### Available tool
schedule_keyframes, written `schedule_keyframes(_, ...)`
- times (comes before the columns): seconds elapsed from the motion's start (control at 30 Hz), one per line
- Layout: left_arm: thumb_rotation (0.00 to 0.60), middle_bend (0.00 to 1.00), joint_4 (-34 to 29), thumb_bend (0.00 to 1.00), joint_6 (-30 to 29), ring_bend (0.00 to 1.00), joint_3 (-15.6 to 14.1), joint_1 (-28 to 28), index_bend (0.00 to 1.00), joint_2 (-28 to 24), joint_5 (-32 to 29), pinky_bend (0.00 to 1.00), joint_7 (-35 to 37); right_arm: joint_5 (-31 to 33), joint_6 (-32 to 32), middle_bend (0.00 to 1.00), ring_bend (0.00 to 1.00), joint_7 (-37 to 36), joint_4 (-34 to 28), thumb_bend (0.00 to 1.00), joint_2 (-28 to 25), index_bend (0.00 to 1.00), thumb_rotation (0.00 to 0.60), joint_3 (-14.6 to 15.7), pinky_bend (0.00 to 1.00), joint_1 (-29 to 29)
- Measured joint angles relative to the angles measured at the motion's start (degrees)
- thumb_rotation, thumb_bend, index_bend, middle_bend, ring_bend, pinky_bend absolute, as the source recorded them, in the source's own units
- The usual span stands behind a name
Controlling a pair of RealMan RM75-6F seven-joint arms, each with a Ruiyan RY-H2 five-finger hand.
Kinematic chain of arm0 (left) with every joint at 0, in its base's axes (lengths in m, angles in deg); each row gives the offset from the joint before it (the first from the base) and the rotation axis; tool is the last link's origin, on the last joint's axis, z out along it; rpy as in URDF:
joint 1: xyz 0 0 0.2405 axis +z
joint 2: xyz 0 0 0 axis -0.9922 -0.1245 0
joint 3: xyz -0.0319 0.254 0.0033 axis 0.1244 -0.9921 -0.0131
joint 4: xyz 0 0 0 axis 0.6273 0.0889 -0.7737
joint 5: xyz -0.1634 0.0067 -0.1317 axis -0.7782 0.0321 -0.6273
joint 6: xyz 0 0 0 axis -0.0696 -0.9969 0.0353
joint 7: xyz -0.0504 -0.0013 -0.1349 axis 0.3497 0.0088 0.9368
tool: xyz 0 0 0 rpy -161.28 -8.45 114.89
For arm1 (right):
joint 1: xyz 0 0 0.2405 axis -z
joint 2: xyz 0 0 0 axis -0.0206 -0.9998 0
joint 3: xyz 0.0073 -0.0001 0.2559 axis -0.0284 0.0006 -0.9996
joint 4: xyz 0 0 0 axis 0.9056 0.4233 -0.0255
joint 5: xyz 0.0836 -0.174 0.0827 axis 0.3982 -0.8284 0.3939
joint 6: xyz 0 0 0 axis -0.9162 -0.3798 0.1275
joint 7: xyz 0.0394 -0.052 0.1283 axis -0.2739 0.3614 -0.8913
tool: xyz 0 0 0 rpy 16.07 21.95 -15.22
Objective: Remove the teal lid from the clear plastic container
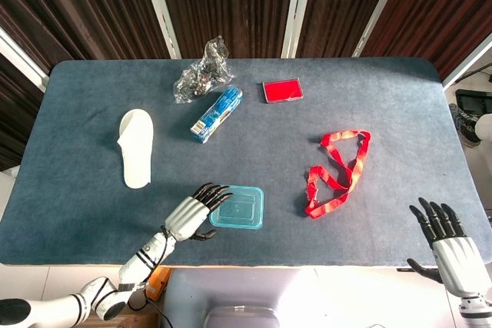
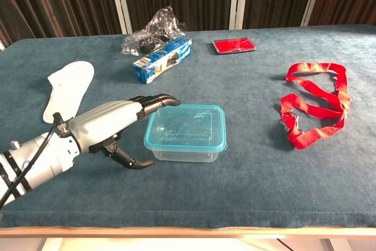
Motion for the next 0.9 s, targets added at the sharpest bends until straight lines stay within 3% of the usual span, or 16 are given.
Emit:
schedule_keyframes(0.77, 0.6, 0.0, -0.4, 0.26, 7.3, 0.0, 0.7, -6.3, 0.0, -0.7, -6.4, 0.0, 1.8, 0.4, 0.6, 0.0, 0.0, 0.1, -0.3, 0.14, -0.3, 0.0, 0.6, 0.2, 0.0, -0.2)
schedule_keyframes(0.9, 0.6, 0.0, -1.0, 0.26, 7.8, 0.0, 1.0, -6.8, 0.0, -1.2, -7.3, 0.04, 2.7, 0.5, 0.6, 0.0, 0.0, 0.3, -0.3, 0.14, -0.2, 0.0, 0.6, 0.1, 0.0, -0.1)
